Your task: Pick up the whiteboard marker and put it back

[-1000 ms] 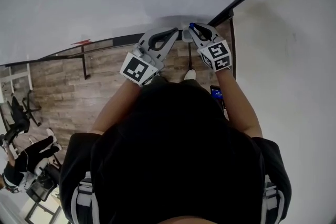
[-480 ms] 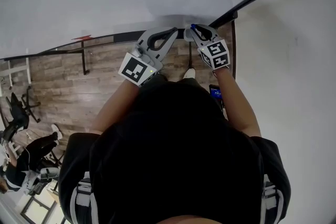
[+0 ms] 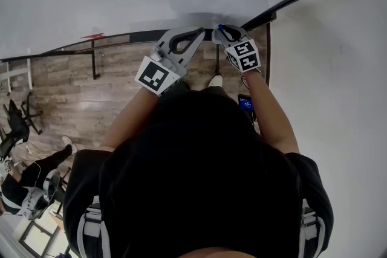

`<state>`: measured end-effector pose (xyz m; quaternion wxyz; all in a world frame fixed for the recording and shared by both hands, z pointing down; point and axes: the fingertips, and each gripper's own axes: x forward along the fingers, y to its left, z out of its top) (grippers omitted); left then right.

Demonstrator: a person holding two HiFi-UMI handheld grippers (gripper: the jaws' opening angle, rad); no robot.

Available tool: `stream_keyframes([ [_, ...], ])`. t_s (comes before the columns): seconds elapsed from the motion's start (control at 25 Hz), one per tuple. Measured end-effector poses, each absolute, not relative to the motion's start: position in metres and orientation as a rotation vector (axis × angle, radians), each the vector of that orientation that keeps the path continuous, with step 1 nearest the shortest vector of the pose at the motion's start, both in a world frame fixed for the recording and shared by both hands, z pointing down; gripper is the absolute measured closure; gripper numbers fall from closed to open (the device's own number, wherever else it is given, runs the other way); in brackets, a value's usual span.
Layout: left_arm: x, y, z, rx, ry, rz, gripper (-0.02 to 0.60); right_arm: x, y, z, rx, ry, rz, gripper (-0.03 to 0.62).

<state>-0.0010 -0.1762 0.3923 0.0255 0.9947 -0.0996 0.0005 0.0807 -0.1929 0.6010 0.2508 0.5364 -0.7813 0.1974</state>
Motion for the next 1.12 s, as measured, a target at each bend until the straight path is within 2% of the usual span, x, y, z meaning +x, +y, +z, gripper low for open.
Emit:
stream_keyframes([
  [0.76, -0.011, -0.169, 0.393, 3.053, -0.323, 0.008, 0.578, 0.075, -0.195, 0.607, 1.44, -2.124, 0.523, 0.51],
  [1.12, -0.011, -0.174, 0.388, 3.054, -0.347, 0.018, 0.578, 0.082, -0.185, 0.557, 1.551, -2.194, 0.486, 0.511],
])
